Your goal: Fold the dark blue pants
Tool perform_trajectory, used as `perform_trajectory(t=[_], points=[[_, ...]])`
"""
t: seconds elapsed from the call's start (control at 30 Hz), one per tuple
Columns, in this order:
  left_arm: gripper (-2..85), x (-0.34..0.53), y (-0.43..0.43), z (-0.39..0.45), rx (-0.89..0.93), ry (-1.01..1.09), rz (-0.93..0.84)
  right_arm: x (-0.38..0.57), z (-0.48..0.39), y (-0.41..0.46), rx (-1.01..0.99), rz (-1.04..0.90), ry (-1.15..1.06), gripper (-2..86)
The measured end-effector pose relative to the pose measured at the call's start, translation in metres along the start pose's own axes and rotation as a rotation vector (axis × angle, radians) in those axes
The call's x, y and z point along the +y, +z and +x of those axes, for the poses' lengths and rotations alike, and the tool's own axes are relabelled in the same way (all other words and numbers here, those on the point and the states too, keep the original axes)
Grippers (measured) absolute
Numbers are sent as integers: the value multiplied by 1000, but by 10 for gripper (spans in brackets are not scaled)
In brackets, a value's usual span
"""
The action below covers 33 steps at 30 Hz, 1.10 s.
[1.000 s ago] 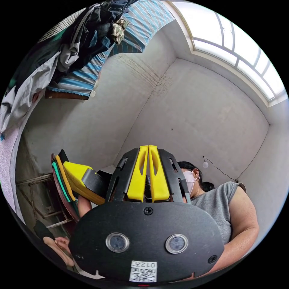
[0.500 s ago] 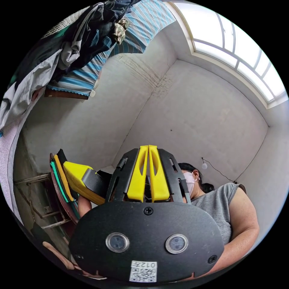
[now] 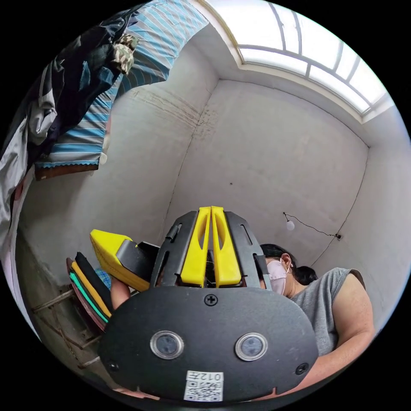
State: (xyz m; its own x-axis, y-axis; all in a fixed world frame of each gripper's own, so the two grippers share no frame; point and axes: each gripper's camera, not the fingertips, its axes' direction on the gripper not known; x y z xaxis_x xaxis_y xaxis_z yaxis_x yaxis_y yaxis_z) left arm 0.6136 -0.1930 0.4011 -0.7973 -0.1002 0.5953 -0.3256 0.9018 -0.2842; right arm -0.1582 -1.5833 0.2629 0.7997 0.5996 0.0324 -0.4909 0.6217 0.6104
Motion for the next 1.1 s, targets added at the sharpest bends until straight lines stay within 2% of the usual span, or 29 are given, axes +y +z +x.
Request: perform_trajectory(t=[0.4,0.7,0.87,1.1], points=[[5,17,-61,-6,-125,-55,85,74,-66,22,-42,-150,69,-9],[5,18,-73,-41,-62,-120,99,72,-80,7,70,-138,68,-9],[5,29,-46,-79,-7,-191,27,62,-42,-37,136,-71,123,-9],[5,83,-20,-142,-5,-345,-53,81,79,-102,218,-41,284,-9]])
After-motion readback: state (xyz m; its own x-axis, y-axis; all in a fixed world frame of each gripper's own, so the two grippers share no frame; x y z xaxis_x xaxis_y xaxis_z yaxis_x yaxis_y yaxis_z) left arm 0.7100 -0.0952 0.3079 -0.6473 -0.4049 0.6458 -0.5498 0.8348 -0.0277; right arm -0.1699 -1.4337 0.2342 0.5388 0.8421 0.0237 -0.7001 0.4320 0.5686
